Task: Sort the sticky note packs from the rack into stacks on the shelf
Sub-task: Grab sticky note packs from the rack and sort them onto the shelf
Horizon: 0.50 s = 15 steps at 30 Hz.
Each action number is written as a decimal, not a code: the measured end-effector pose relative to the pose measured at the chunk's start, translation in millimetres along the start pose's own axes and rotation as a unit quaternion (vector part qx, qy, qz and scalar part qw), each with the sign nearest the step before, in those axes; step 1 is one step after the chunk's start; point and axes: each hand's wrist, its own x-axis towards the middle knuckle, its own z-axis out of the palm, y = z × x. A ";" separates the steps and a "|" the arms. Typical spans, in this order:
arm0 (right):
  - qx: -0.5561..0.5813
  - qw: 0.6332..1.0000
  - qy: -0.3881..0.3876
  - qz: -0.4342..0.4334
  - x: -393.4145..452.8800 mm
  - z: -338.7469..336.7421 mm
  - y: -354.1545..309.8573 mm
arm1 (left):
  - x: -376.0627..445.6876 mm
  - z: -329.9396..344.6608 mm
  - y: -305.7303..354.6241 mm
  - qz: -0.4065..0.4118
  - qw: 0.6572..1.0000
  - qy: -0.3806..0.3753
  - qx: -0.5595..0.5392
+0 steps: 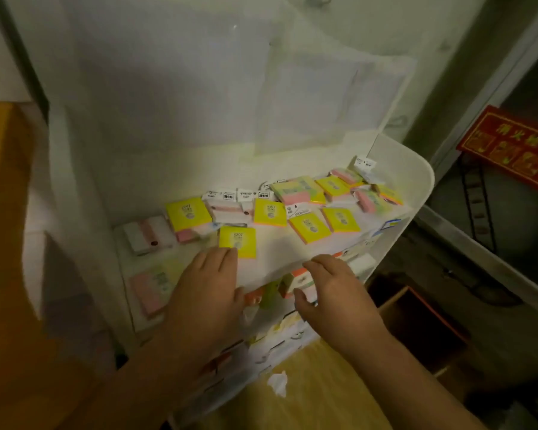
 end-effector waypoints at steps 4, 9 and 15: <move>0.016 0.997 -0.066 -0.033 42.5 24.8 -6.0 | -5.4 3.0 -14.3 -0.053 0.999 0.007 0.010; 0.002 0.987 -0.097 -0.132 99.3 47.0 -28.0 | -25.8 9.3 -17.3 -0.079 0.997 0.015 -0.006; -0.054 0.969 -0.146 -0.193 145.4 55.3 -53.9 | -48.1 4.8 -19.6 -0.131 0.991 0.001 0.004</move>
